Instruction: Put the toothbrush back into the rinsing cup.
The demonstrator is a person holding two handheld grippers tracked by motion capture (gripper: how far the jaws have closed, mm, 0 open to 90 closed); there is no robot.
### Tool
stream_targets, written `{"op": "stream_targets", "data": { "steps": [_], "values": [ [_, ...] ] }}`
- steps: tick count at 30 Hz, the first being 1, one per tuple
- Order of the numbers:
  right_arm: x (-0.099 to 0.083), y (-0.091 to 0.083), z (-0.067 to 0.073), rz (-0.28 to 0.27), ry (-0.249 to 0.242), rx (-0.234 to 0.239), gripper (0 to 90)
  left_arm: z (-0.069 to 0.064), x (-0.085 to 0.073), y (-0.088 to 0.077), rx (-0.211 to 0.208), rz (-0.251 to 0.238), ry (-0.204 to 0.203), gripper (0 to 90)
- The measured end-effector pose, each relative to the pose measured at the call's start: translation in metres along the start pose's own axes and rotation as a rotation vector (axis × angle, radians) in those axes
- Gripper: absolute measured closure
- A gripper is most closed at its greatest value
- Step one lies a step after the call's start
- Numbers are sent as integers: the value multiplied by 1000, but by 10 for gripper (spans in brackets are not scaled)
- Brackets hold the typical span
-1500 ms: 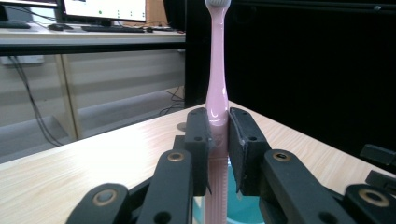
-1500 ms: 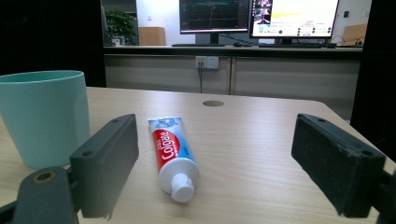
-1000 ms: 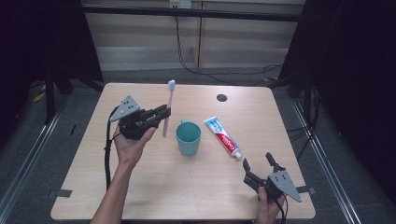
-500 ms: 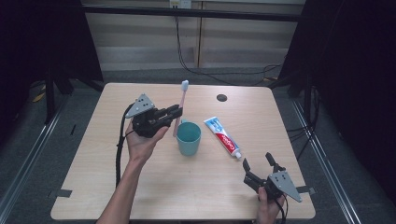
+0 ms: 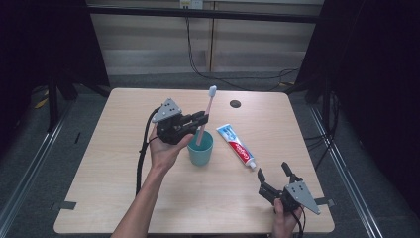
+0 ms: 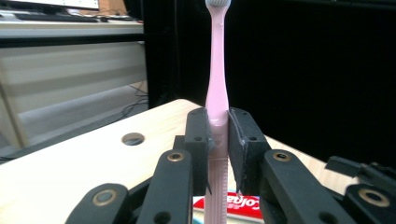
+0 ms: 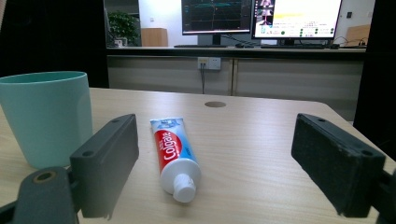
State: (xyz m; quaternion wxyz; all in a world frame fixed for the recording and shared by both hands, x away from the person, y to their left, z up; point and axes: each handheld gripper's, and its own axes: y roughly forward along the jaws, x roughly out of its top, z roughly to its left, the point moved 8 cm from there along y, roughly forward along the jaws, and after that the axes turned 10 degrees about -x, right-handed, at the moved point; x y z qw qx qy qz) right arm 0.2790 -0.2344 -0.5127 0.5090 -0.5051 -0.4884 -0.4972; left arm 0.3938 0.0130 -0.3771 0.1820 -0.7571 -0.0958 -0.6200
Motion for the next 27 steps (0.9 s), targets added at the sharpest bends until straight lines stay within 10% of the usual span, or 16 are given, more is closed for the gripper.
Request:
{"op": "stream_targets", "data": {
  "steps": [27],
  "values": [
    [0,0,0,1,-1,4,144,29,-47,7,41,50,-36,787]
  ]
}}
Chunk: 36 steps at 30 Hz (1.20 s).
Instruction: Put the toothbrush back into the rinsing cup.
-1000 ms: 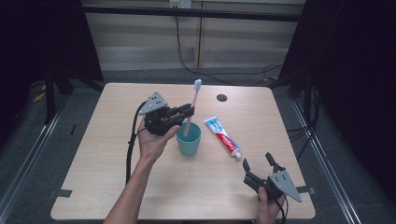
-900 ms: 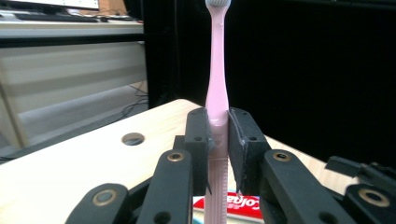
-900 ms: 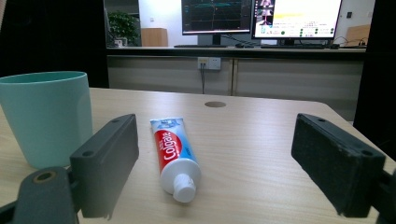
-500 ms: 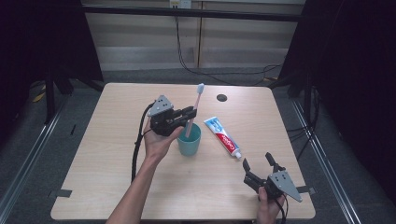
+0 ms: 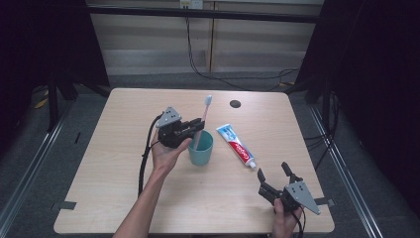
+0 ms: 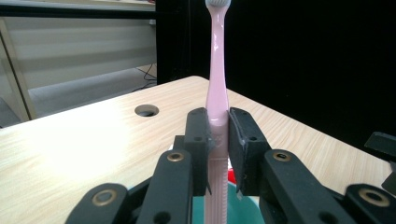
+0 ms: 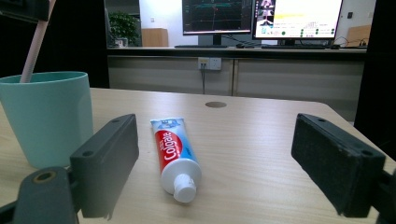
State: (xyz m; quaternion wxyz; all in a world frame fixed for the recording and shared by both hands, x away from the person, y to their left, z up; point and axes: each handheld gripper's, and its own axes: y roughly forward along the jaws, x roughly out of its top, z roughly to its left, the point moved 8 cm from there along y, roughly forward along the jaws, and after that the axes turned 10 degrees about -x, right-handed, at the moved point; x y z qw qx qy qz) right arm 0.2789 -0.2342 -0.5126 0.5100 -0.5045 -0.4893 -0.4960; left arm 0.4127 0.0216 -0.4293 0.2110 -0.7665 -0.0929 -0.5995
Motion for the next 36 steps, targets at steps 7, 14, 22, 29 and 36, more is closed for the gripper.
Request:
{"op": "stream_targets", "data": {
  "steps": [7,14,22,29,36],
  "values": [
    [0,0,1,3,-1,2,144,1,-15,-1,-12,9,-4,787],
    [0,0,1,3,0,2,144,3,-29,-3,-9,28,-16,787],
    [0,0,2,5,-11,5,146,7,-41,-6,-10,57,-29,786],
    [0,0,1,5,-7,6,146,10,-44,-8,-16,69,-45,786],
    [0,0,1,6,-7,4,145,9,-47,-7,-26,82,-44,783]
  ]
}}
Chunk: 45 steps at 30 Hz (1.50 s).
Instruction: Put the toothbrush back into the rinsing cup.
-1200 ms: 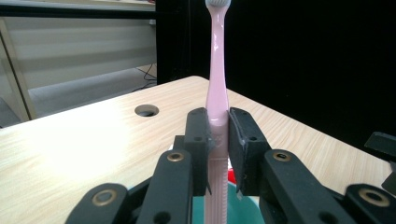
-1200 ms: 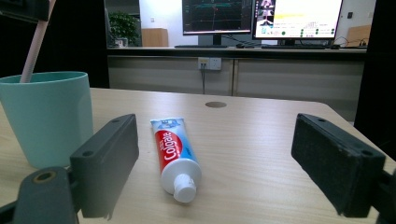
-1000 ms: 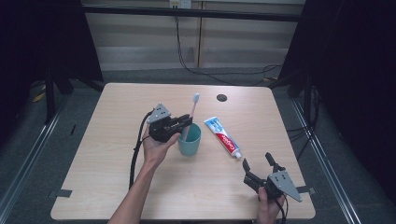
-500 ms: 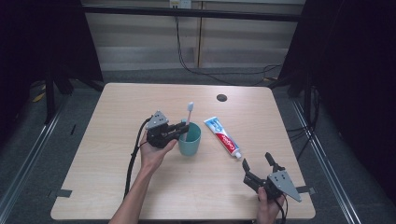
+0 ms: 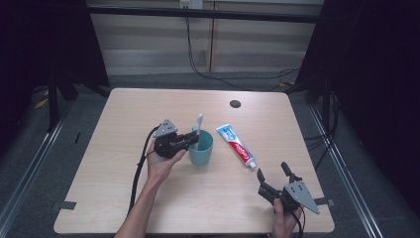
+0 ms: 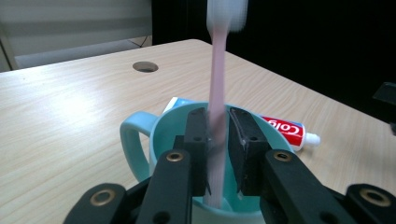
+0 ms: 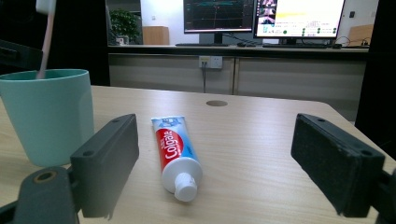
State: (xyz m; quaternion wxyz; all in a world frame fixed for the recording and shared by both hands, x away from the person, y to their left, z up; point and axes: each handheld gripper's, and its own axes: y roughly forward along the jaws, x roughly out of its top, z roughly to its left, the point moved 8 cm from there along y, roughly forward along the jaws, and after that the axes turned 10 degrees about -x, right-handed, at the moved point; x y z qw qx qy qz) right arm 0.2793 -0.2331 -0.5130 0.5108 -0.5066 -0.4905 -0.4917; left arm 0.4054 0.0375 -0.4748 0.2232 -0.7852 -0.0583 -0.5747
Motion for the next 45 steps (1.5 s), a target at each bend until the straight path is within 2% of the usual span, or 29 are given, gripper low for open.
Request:
{"op": "stream_targets", "data": {
  "steps": [6,10,19,23,25,30,32,35,38,43,45],
  "values": [
    [0,0,0,-1,0,0,145,-1,3,-2,-7,-9,-1,746],
    [0,0,0,0,-1,0,146,-2,6,-7,-22,-17,-6,674],
    [0,0,0,-1,-1,-1,145,-2,10,-21,-22,-21,-3,547],
    [0,0,0,-1,1,-2,146,-1,11,-29,1,-37,-24,472],
    [0,0,0,1,4,-2,146,-1,11,-34,33,-33,-13,418],
    [0,0,0,-1,1,-2,145,1,8,-43,73,-27,22,314],
    [0,0,0,1,3,-3,146,0,7,-47,80,-35,21,283],
    [0,0,0,0,3,-4,145,-2,2,-53,120,-25,48,252],
    [0,0,0,-1,1,-4,146,-4,-2,-59,126,-22,52,202],
    [0,0,0,1,3,-3,145,-5,-11,-65,111,-20,60,157],
    [0,0,0,1,3,-5,145,-3,-15,-67,128,-5,60,159]
  ]
}}
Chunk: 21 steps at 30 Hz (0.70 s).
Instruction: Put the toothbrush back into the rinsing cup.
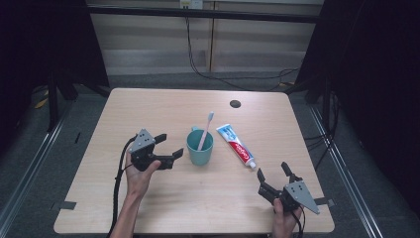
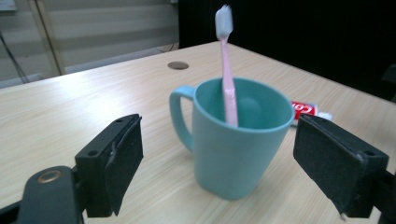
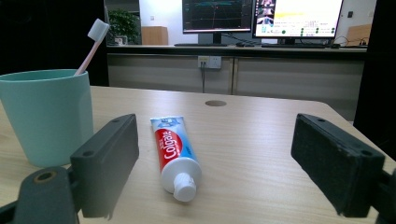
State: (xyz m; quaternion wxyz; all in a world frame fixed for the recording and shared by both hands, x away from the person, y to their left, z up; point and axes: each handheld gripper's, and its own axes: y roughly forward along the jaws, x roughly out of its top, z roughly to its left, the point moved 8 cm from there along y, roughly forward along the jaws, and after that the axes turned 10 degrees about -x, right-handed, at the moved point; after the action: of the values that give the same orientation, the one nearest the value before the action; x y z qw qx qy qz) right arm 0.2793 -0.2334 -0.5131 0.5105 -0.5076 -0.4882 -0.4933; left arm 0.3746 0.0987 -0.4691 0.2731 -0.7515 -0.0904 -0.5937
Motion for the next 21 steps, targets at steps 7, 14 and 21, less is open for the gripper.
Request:
{"op": "stream_targets", "data": {
  "steps": [7,14,21],
  "values": [
    [0,0,0,0,0,-1,146,5,-15,-13,37,-21,-23,159],
    [0,0,0,1,-4,0,145,13,-29,-27,123,-41,-47,157],
    [0,0,0,-1,-3,-1,145,14,-42,-36,171,-43,-27,157]
  ]
}}
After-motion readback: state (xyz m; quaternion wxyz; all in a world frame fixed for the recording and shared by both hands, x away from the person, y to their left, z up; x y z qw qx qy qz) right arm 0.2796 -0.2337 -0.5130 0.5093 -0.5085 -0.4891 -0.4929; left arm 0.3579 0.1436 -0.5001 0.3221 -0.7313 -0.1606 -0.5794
